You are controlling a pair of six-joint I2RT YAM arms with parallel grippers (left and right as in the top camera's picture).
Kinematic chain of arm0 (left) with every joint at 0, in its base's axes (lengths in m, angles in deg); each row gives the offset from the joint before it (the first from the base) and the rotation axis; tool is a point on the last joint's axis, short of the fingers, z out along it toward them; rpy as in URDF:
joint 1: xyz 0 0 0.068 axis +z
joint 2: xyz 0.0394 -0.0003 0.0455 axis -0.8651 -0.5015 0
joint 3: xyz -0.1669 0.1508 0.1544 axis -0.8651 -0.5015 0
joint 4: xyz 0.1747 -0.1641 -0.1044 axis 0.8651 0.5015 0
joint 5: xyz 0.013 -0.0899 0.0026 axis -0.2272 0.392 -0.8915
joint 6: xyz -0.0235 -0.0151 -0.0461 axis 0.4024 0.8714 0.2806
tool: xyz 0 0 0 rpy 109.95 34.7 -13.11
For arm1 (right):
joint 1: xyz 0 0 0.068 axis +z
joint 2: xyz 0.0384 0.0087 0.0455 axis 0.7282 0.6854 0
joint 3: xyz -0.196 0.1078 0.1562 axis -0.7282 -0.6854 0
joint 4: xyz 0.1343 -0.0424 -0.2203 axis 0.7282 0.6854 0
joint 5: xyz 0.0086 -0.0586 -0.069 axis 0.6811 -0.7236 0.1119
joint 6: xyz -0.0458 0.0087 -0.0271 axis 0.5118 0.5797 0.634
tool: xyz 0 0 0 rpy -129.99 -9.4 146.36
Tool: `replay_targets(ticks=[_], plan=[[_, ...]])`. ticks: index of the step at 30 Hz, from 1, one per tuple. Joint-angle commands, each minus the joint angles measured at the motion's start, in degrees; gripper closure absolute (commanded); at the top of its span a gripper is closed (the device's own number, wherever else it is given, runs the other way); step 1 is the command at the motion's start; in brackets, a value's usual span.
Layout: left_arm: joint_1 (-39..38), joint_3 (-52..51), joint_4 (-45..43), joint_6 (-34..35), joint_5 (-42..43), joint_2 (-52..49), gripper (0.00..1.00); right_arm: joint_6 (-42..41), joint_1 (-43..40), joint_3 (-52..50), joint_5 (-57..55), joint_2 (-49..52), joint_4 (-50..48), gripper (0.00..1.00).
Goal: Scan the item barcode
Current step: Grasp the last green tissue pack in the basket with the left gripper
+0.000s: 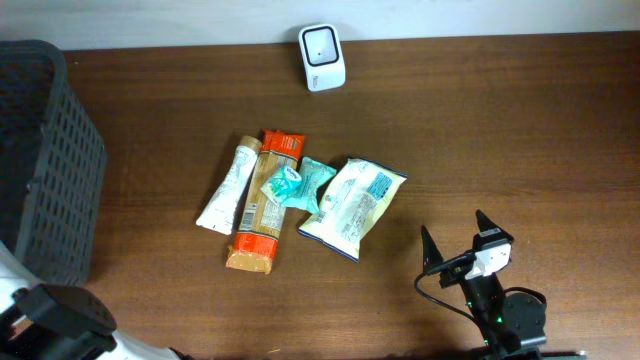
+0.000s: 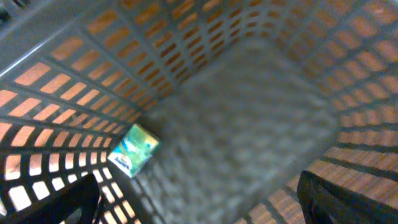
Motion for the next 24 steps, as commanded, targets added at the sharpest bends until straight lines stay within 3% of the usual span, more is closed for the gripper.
replay_targets(ticks=[1, 9, 16, 24], plan=[[2.95, -8.66, -5.97, -4.46, -0.2, 0.02, 0.01, -0.15, -0.44, -0.31, -0.28, -0.28, 0.24, 0.01], [6.6, -27.87, -22.45, -21.27, -0.57, -0.09, 0.01, -0.15, -0.44, -0.31, -0.28, -0.28, 0.24, 0.01], [9.99, -32.74, -29.38, -22.71, -1.44, -0.42, 0.0, -0.15, -0.44, -0.31, -0.28, -0.28, 0.24, 0.01], [11.32, -32.74, -29.4, -28.7, -1.46, -5.33, 0.09, -0.15, -0.44, -0.31, -0.28, -0.28, 0.24, 0.01]])
